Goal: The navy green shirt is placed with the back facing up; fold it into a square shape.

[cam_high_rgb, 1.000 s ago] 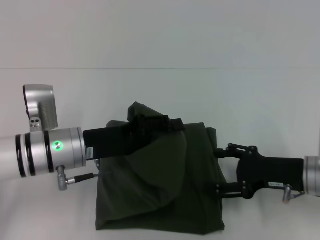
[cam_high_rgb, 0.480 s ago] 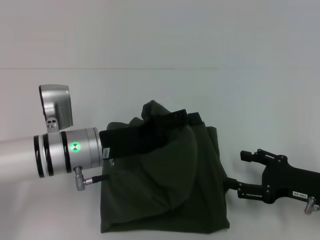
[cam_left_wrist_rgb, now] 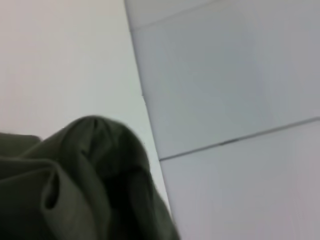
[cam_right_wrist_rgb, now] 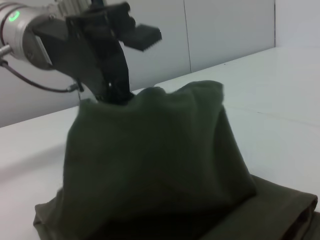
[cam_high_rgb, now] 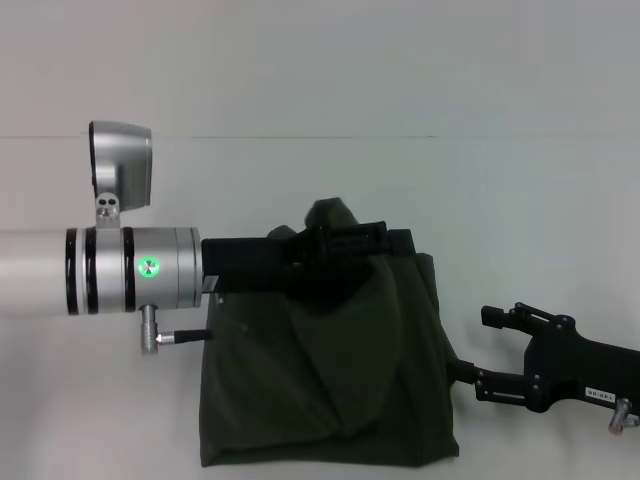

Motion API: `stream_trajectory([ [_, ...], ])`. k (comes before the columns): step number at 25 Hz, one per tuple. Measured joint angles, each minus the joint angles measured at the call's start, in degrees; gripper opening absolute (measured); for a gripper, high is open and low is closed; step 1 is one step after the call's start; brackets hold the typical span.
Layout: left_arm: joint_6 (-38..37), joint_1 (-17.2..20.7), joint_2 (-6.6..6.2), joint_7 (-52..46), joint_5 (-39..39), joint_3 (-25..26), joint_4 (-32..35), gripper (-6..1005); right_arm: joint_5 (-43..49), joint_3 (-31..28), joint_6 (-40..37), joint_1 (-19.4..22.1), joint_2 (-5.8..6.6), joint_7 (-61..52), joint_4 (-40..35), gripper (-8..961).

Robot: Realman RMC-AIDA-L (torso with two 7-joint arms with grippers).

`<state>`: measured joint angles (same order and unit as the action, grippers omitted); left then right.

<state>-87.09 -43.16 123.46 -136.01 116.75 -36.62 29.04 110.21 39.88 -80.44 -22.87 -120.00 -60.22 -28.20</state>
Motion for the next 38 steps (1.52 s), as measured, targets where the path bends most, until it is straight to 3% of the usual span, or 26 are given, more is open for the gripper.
stream_trajectory([
  [8,-3.01,-3.36,0.46,-0.05,-0.07,-2.01,0.72,878,0.00,0.03,0.02,0.02,0.03,0.01,0.12,918],
  [12,-3.28,-3.31,0.45,0.23,-0.57,-2.73,0.64,877,0.00,-0.29,-0.07,0.40,0.07,-0.16,0.17,918],
  [15,-5.13,-1.56,-0.20,2.14,-3.64,-2.44,1.84,877,0.00,-3.03,-1.57,1.19,0.28,-1.02,-0.12,918],
  [21,-12.98,3.65,-3.72,14.73,-8.19,-2.49,3.57,876,0.08,-7.97,-7.05,1.29,1.66,-8.31,-0.71,918],
  [23,-13.71,4.30,-4.08,16.58,-8.12,-2.51,3.61,876,0.20,-7.76,-8.49,0.74,1.82,-11.13,-1.29,919],
  [25,-15.35,7.67,-5.25,24.69,-7.71,-2.88,3.81,875,0.28,-7.46,-9.69,0.08,1.61,-13.30,-2.54,919],
  [28,-15.09,9.99,-6.09,29.04,-7.03,-3.74,4.00,875,0.43,-6.11,-12.85,-0.87,0.59,-12.52,-4.90,919],
  [32,-14.04,12.31,-6.59,35.19,-4.89,-3.94,5.32,875,0.44,-3.09,-14.33,-2.51,-0.07,-5.30,-4.82,920],
  [38,-6.00,15.28,-5.82,39.08,-0.62,-4.08,6.43,874,0.50,3.02,-9.32,-3.44,-0.05,2.08,-2.43,920],
])
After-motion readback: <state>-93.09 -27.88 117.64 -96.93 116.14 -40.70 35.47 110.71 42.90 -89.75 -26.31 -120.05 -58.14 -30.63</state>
